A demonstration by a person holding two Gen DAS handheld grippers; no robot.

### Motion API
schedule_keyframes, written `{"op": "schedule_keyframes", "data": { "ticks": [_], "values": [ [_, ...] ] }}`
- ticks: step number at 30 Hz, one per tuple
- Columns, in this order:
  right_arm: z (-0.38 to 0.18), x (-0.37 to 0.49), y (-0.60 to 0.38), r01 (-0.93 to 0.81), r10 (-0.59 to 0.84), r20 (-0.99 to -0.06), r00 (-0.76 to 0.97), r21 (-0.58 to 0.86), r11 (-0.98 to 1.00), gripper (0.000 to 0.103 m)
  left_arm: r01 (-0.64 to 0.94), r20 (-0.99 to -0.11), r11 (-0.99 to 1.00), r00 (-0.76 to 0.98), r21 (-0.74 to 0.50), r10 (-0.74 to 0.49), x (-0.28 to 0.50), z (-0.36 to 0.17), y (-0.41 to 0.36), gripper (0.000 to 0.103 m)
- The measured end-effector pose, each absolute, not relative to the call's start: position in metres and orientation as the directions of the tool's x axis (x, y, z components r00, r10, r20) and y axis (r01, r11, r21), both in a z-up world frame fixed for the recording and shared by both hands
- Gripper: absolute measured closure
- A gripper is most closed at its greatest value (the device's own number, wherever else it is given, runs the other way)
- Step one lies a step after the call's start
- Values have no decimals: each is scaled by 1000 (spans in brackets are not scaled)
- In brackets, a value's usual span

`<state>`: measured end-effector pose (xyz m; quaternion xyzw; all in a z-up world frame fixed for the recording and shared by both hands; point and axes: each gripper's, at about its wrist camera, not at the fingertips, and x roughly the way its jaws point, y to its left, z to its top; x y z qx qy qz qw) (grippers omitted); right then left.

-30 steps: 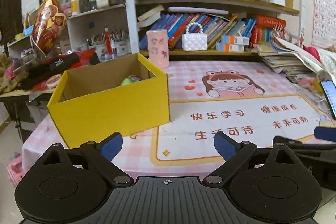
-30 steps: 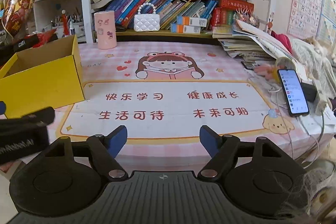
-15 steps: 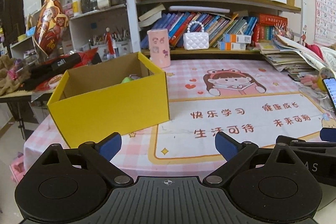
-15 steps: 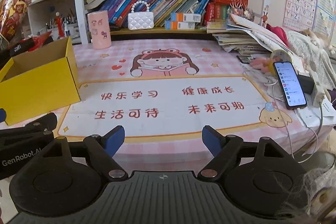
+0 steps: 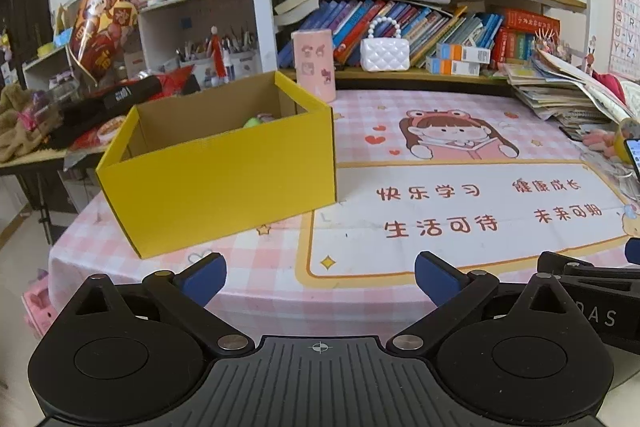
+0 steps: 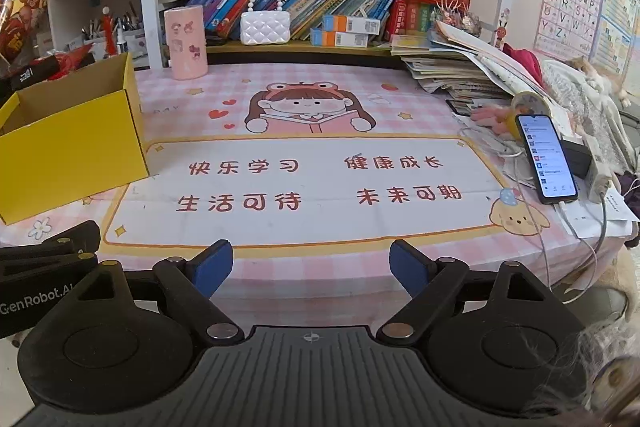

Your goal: Organize objects

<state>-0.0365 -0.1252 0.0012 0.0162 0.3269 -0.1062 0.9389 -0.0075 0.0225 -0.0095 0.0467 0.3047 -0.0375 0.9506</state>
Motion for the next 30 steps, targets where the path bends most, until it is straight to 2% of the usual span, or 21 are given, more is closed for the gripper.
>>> {"op": "schedule_keyframes", "data": {
  "ticks": [14,30],
  "values": [
    [-1,-33,-122,210,-214,-635,743,-83,974,19,97,-618,994,785,53,-44,-3,-16,25,1],
    [-2,-31,-119,209,-215,-638,739,-86,974,19,88,-619,994,785,66,-28,-1,-16,24,1]
  ]
}}
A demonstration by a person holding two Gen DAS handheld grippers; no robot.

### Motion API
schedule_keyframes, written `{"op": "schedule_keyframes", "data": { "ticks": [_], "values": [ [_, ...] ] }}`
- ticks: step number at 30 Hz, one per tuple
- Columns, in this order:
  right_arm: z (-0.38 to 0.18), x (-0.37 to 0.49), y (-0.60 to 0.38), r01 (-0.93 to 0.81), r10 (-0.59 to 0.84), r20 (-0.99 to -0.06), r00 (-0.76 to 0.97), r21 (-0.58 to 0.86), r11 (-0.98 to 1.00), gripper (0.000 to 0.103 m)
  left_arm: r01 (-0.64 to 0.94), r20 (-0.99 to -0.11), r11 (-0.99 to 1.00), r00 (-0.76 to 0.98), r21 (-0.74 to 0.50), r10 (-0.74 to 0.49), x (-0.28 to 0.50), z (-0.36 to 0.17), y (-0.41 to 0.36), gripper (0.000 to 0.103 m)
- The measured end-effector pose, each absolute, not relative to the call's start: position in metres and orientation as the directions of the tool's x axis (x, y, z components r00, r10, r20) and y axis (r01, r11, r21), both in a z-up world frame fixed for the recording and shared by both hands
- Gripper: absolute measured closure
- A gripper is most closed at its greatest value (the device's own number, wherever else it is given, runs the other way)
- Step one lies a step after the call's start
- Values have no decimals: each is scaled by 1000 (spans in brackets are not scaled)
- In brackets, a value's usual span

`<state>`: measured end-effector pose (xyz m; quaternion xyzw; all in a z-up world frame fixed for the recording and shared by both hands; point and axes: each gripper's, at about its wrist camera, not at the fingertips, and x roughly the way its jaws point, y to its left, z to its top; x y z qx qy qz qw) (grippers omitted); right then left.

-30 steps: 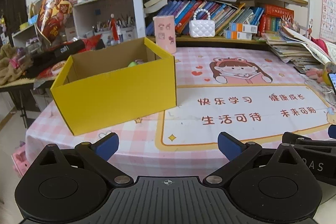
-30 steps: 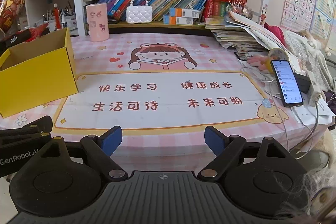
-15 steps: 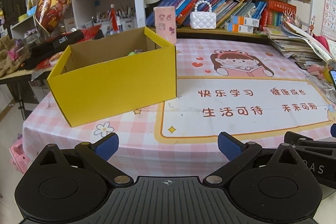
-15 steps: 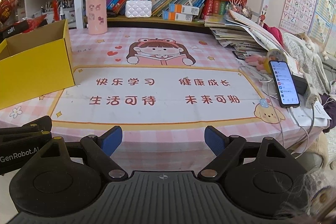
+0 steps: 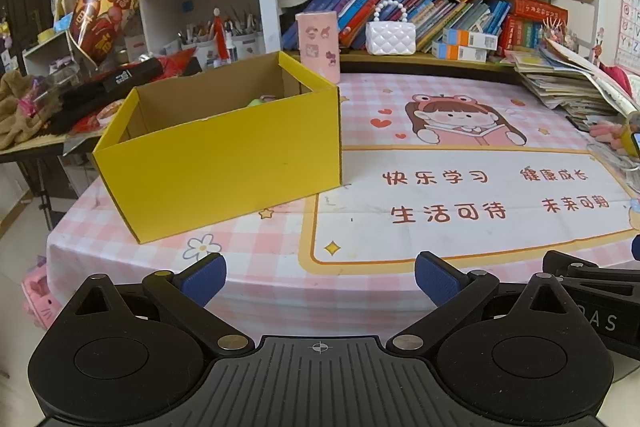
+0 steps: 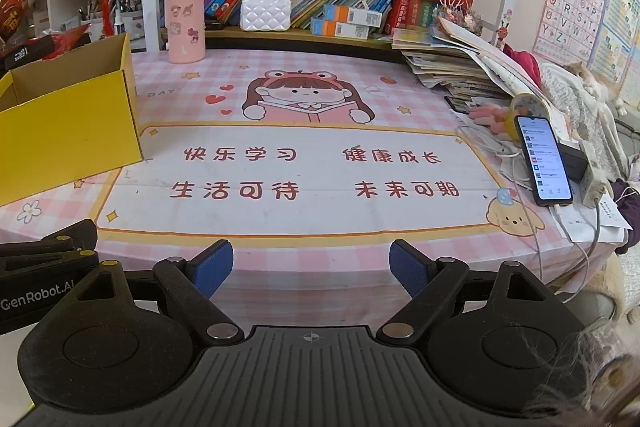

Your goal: Organize objects

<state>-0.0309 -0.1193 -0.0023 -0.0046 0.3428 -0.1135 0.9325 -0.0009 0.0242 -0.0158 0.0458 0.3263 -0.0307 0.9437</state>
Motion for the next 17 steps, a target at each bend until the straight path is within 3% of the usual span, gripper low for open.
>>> {"op": "schedule_keyframes", "data": {
  "ticks": [17],
  "values": [
    [-6,-23,-119,204,-221,-652,725,-102,974,19,88,-635,995,772,54,-34,7,-18,25,1]
  ]
}}
